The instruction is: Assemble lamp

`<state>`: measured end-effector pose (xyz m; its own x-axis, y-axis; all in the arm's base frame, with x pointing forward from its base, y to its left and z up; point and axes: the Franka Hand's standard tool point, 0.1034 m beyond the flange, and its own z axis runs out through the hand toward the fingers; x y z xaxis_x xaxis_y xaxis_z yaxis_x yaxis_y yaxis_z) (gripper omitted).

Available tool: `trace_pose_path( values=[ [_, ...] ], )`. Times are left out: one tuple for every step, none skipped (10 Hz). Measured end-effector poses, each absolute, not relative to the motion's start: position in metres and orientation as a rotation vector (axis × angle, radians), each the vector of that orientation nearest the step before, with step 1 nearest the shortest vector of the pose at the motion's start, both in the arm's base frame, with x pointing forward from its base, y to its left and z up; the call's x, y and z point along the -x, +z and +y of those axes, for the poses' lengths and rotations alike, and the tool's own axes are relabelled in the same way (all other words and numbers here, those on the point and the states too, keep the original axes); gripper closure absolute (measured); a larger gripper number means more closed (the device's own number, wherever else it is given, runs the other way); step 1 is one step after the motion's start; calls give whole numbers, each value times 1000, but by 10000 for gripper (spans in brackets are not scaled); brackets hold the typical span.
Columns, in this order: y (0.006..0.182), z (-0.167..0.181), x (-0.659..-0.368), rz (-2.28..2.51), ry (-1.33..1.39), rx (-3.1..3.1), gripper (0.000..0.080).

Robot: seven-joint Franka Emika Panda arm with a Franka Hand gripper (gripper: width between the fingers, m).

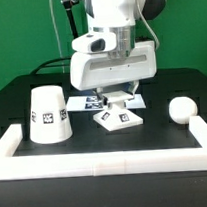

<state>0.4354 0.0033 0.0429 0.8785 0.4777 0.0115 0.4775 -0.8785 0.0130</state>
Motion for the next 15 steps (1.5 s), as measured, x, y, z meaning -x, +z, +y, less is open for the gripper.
trace_pose_path(
  values=[
    [43, 6, -436, 779, 25, -3033, 265],
    [43, 5, -436, 784, 24, -3032, 265],
    [43, 5, -436, 785, 24, -3032, 265],
    [43, 5, -436, 785, 24, -3032, 265],
    [43, 5, -436, 785, 24, -3032, 265],
    [43, 5, -436, 785, 24, -3032, 265],
    [43, 6, -437, 786, 26, -3031, 264],
    [43, 9, -447, 791, 41, -3029, 264],
    [43, 14, -463, 802, 69, -3023, 264],
    [43, 22, -484, 818, 111, -3015, 263],
    [43, 27, -503, 828, 146, -3007, 263],
    [42, 29, -520, 830, 191, -3000, 263],
    [40, 33, -539, 825, 263, -2990, 263],
    [32, 36, -546, 783, 271, -3008, 263],
    [31, 36, -545, 773, 267, -3013, 271]
  ],
)
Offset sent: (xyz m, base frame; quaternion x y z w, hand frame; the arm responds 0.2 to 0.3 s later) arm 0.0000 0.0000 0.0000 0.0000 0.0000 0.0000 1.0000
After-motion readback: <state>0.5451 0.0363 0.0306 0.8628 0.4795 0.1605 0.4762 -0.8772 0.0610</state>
